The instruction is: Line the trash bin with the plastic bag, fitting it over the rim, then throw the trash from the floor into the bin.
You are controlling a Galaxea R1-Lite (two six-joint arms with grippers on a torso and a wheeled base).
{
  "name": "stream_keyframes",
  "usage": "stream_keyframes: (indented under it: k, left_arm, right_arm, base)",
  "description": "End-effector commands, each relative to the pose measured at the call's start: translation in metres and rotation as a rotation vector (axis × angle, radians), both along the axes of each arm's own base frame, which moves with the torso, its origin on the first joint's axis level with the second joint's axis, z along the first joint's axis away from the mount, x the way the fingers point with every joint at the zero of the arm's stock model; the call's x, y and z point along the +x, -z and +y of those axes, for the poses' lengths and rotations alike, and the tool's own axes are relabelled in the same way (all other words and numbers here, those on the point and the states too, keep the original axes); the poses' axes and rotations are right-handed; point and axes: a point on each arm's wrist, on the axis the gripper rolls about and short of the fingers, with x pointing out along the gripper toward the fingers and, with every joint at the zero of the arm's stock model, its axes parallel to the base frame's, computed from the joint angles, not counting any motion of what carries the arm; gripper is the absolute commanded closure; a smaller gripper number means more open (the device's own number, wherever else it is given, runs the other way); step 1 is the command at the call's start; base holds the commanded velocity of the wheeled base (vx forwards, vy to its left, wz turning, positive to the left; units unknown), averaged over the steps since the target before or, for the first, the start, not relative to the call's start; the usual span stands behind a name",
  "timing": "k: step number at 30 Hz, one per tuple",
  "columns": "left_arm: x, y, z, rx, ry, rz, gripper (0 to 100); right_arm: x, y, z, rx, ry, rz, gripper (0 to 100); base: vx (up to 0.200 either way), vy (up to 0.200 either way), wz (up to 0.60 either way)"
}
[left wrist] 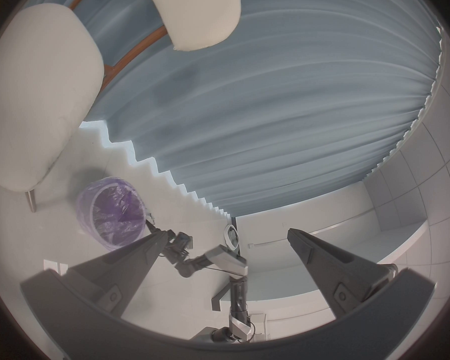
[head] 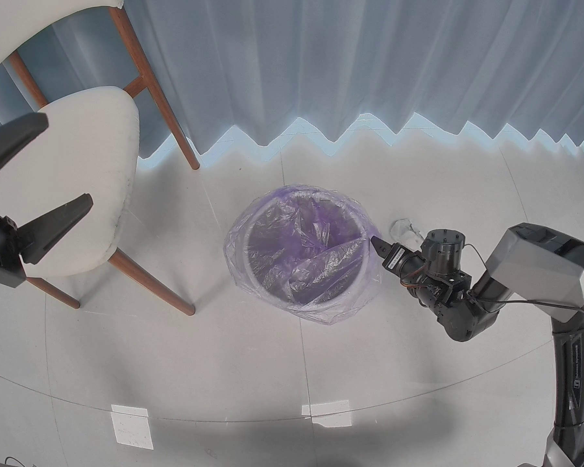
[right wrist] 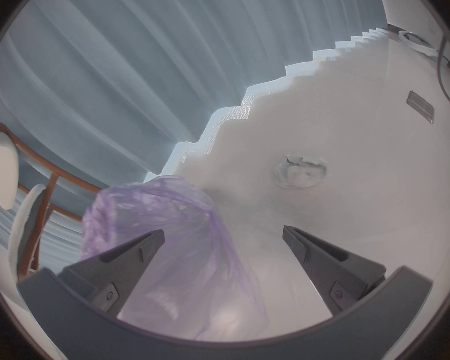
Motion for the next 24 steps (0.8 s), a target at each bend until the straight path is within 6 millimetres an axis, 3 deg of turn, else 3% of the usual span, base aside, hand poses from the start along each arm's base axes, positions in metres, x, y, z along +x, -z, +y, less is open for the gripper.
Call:
stream_keyframes:
  k: [1,5,6,9,13,16,20,24]
  left_arm:
    - [0.042,0.027,-0.013,0.054,-0.046,0.162,0]
    - [0.057,0.038,-0.018,0.069,-0.073,0.215,0]
    - [0.068,0.053,-0.023,0.081,-0.076,0.257,0]
    - [0.082,0.073,-0.028,0.092,-0.079,0.292,0]
    - [0.118,0.118,-0.04,0.122,-0.169,0.388,0]
    - [0.147,0.158,-0.06,0.153,-0.243,0.414,0]
    - [0.17,0.196,-0.08,0.147,-0.341,0.398,0]
    - [0.182,0.226,-0.085,0.177,-0.358,0.44,0]
  right_arm:
    - [-0.056,-0.063,-0.008,0.034,-0.034,-0.093,0]
    - [-0.078,-0.076,-0.01,0.045,-0.057,-0.118,0]
    - [-0.1,-0.083,-0.01,0.062,-0.093,-0.118,0]
    - [-0.12,-0.087,-0.002,0.122,-0.135,-0.128,0]
    - [-0.125,-0.092,0.001,0.163,-0.15,-0.202,0]
    - [-0.127,-0.089,0.002,0.161,-0.155,-0.203,0]
    - [-0.128,-0.094,0.001,0.163,-0.156,-0.22,0]
    - [-0.13,-0.102,-0.002,0.166,-0.151,-0.245,0]
  base:
    - [0.0,0.0,0.0]
    - [0.0,0.0,0.0]
    - [0.0,0.0,0.0]
    - [0.0,0.0,0.0]
    - [0.0,0.0,0.0]
    - [0.0,0.0,0.0]
    - [0.0,0.0,0.0]
    - [0.0,0.0,0.0]
